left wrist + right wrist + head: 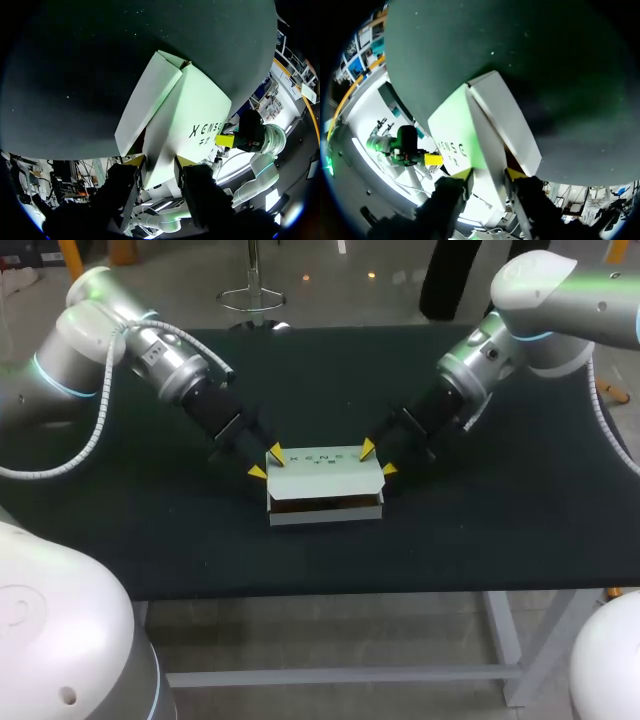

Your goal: Assemble the packaging by folding the flat box into shape, placing the metal phone stand inside, and closing the box properly

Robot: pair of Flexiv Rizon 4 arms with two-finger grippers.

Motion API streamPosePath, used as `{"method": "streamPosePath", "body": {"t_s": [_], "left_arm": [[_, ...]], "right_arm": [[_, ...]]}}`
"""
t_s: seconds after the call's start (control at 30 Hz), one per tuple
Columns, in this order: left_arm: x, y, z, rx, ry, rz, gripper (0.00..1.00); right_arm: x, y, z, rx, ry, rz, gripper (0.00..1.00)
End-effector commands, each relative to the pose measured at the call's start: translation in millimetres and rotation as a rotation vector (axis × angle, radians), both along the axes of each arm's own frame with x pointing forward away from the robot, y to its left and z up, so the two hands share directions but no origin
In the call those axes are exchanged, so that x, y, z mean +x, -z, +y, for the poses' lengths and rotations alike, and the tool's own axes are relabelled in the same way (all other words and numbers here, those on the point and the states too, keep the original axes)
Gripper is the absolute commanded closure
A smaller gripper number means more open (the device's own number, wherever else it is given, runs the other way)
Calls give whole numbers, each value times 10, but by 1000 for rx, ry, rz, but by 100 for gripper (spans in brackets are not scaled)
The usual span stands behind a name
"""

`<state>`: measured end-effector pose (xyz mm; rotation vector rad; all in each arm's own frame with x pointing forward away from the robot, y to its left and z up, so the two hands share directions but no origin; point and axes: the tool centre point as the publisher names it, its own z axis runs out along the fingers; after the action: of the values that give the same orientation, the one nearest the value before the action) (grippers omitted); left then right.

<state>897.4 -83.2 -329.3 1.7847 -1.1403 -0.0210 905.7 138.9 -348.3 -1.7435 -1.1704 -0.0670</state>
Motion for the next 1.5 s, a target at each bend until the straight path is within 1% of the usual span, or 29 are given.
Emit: {"method": "streamPosePath", "body": {"t_s": [0.03,0.3,0.73,0.93,1.2,1.33,1.5], "left_arm": [[-18,-16,6,8,-3,-6,61],[-36,-10,10,31,-2,-16,59],[-55,-53,43,60,0,-54,54],[-59,-81,60,76,-2,-73,49],[-64,-122,108,92,-12,-87,35],[-86,-173,140,96,-20,-104,33],[-117,-244,151,107,-16,-129,33]], "right_arm": [[17,37,-20,-1,-3,7,56],[29,78,-27,-6,-3,15,55],[34,105,2,-13,-24,-10,53],[41,109,-6,-11,-24,-16,54],[44,109,-6,-10,-26,-22,53],[44,109,-6,-10,-26,-22,51],[44,109,-6,-10,-26,-22,52]]}}
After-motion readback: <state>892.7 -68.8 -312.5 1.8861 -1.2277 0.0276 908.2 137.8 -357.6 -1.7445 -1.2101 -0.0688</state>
